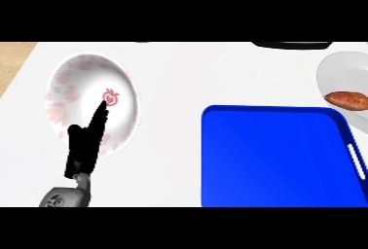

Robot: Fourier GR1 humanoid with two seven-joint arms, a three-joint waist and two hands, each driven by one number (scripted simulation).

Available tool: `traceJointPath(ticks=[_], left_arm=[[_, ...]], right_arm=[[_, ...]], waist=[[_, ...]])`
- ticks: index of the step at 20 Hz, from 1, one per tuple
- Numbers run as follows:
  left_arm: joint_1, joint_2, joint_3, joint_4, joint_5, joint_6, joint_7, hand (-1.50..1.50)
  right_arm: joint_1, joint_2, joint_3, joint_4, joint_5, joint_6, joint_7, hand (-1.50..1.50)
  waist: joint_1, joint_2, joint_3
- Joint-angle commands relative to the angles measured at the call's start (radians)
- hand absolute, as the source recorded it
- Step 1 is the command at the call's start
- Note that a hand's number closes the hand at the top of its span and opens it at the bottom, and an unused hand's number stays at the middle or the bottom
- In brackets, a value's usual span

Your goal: Pick the sweet potato from the tray and place it in the plate

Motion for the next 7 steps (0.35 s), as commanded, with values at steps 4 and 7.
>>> traceJointPath(ticks=[4,7], left_arm=[[0.004,-0.013,-0.01,0.021,-0.007,0.0,-0.01,0.0],[-0.021,-0.015,-0.003,0.034,-0.004,0.004,0.005,0.0]], right_arm=[[0.015,-0.03,-0.009,0.003,-0.003,-0.012,0.028,-1.5],[0.022,-0.029,-0.014,-0.004,-0.005,-0.035,0.018,-1.5]], waist=[[0.001,0.003,-0.001],[-0.004,0.005,-0.001]])
